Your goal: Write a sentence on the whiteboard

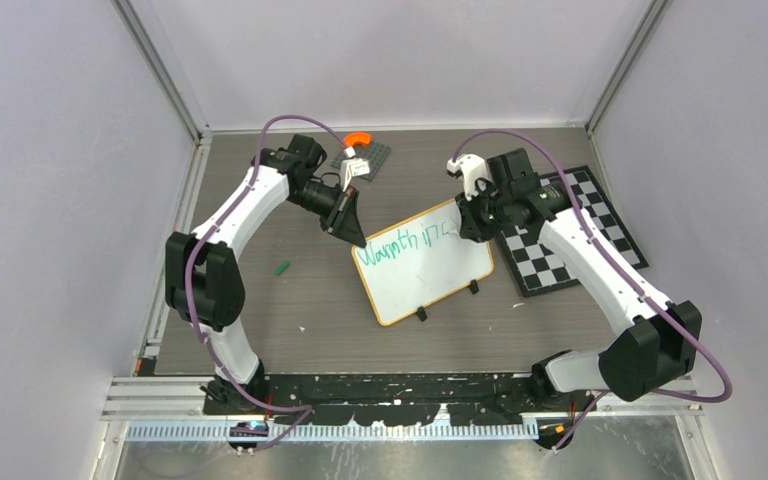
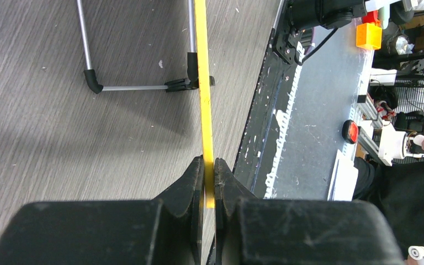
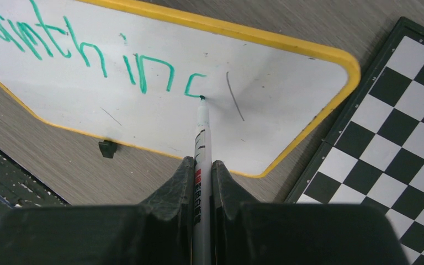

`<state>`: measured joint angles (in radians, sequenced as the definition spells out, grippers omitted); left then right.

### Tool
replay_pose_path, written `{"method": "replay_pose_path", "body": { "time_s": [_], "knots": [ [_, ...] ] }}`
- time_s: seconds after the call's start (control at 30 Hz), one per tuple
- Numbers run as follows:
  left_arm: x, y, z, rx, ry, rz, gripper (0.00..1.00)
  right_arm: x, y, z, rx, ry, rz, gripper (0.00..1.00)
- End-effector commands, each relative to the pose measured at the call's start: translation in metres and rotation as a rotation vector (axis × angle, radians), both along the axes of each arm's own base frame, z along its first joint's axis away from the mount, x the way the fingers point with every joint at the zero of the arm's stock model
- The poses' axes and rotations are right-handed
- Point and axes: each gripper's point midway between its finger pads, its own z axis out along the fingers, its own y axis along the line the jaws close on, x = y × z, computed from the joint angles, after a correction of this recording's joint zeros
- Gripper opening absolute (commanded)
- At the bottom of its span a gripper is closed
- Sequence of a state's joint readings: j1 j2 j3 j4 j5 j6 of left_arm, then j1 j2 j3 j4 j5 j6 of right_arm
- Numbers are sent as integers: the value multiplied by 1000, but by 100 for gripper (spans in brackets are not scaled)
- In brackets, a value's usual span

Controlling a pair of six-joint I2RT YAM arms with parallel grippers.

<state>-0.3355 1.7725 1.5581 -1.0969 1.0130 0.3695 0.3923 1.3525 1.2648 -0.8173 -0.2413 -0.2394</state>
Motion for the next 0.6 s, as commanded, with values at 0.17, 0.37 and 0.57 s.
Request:
{"method": "replay_pose_path", "body": {
  "time_s": [0.17,0.37,0.57],
  "knots": [
    [-9,-7,10,-42,8,-32,0,29,0,43,32,-140,-21,0],
    [-8,-7,10,-41,5,-33,0,27,1,37,29,-118,-18,0],
    [-9,-7,10,-40,6,-33,0,17,-6,16,-7,-81,-19,0]
  ]
}}
